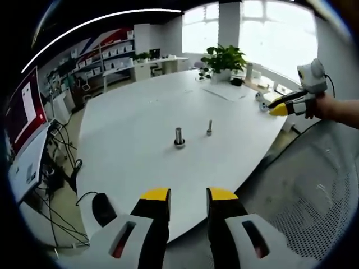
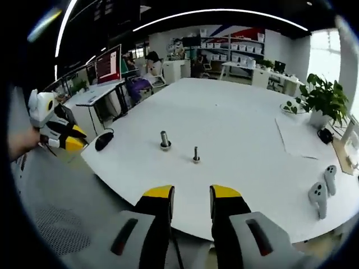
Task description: Place the washer onto the threaded stud by aligning its center hole with the stud, sliding it down to the base, and recovering from edge contact or off-axis alignment until the washer reaches the visible bottom stop.
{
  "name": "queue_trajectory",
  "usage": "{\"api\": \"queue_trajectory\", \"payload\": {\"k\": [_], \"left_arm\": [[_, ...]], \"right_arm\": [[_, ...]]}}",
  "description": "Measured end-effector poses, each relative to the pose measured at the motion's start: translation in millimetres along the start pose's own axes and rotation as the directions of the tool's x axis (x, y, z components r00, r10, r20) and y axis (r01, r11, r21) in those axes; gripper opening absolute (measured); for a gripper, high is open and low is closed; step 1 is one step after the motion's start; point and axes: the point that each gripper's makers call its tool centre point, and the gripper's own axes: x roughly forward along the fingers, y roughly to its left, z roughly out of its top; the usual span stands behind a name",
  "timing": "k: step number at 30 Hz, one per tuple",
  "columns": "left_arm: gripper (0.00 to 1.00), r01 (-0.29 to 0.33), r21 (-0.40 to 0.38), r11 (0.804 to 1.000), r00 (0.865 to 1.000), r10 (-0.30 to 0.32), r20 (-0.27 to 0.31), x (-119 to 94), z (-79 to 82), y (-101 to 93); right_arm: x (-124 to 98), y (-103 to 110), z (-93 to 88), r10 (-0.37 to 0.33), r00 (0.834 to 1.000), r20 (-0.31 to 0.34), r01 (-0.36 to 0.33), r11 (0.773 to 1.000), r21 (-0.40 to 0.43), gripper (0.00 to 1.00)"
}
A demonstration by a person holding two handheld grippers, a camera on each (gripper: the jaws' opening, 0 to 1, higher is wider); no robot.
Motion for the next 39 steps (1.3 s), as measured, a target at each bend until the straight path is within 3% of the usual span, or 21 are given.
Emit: {"api": "queue_trajectory", "payload": {"k": [7, 14, 18, 29, 34, 39], "left_arm": [[0.23, -0.012, 0.028, 1.000, 1.000, 0.012, -0.006, 0, -0.2, -0.4], [0.23, -0.015, -0.004, 1.000, 1.000, 0.015, -0.018, 1, -3.0, 2.2], [0.22, -0.002, -0.035, 0.999, 0.999, 0.000, -0.050, 4, -9.8, 0.6], [0.22, -0.031, -0.068, 0.997, 0.998, 0.027, -0.049, 2, -10.4, 8.5], [0.21, -0.046, -0.080, 0.996, 0.998, 0.044, -0.034, 1, -7.7, 10.6], [0.21, -0.064, -0.099, 0.993, 0.998, 0.061, -0.035, -1, -8.2, 13.5]], "right_arm": [[1, 2, -3.6, -0.018, 0.999, -0.026, 0.017, 0.999, -0.049, 0.28], [1, -2, -8.6, -0.041, 0.998, -0.048, 0.039, 0.998, -0.041, 0.28], [2, 1, -13.9, -0.045, 0.996, -0.076, 0.037, 0.995, -0.096, 0.28], [3, -1, -15.5, -0.035, 0.996, -0.083, 0.030, 0.998, -0.059, 0.28], [5, 0, -24.2, -0.037, 0.991, -0.126, 0.027, 0.997, -0.077, 0.28], [2, -1, -19.2, -0.051, 0.994, -0.100, 0.042, 0.995, -0.091, 0.28]]}}
